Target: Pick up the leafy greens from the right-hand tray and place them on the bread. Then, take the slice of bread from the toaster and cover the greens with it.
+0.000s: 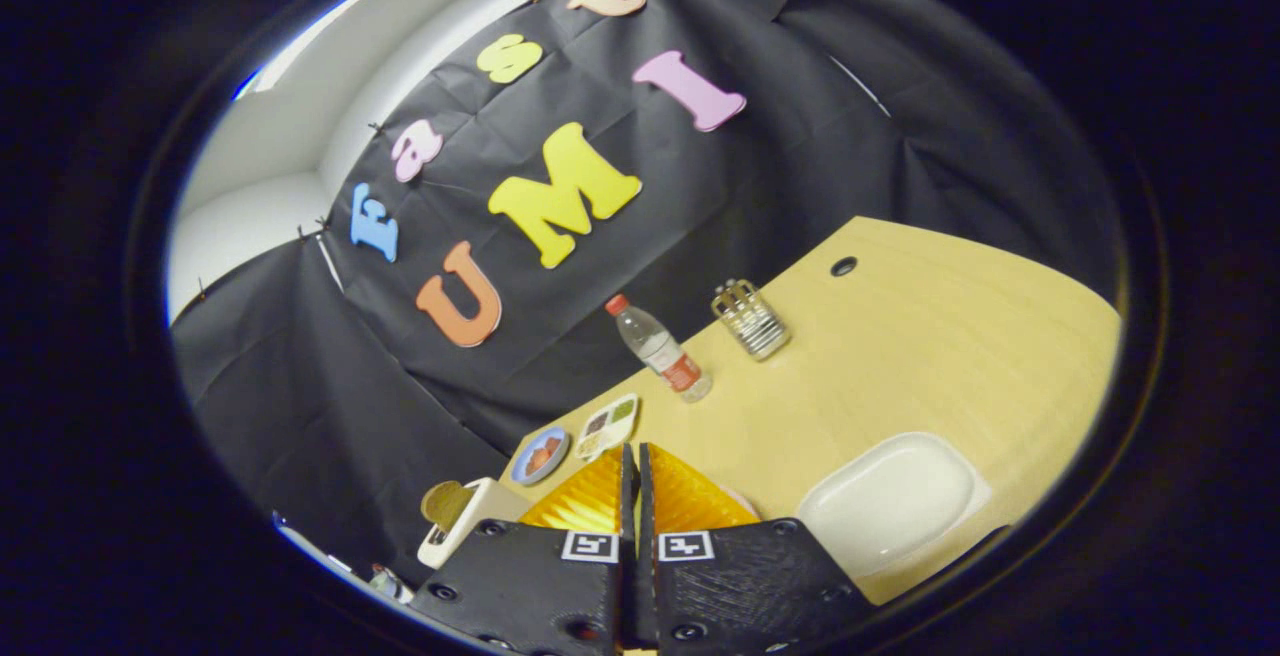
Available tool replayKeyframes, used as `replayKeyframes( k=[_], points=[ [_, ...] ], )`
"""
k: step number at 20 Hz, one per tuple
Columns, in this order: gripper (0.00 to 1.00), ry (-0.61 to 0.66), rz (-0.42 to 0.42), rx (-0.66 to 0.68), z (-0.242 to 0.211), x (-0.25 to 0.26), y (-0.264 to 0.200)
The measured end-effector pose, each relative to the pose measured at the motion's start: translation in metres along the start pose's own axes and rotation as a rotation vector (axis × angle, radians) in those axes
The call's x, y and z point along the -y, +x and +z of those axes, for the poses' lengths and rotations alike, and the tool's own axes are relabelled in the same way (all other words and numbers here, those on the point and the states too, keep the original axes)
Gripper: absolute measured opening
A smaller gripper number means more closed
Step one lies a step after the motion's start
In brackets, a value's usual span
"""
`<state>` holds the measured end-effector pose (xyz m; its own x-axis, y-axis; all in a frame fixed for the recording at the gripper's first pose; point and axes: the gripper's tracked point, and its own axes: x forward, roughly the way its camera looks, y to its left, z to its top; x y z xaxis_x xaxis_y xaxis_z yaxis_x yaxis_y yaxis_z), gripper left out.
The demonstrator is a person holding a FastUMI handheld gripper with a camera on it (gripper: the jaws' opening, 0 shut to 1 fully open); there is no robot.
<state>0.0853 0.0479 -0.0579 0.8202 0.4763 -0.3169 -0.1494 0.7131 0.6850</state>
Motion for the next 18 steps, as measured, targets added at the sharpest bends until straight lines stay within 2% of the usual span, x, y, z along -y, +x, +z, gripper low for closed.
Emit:
replayKeyframes(
  k=[5, 9, 11, 18],
  points=[
    [0.00, 0.031, 0.080, -0.078, -0.055, -0.053, 0.047],
    [0.00, 0.083, 0.112, -0.138, -0.093, -0.067, 0.075],
    [0.00, 0.106, 0.093, -0.136, -0.096, -0.056, 0.080],
    [0.00, 0.087, -0.076, -0.096, -0.096, 0.021, 0.080]
  ],
)
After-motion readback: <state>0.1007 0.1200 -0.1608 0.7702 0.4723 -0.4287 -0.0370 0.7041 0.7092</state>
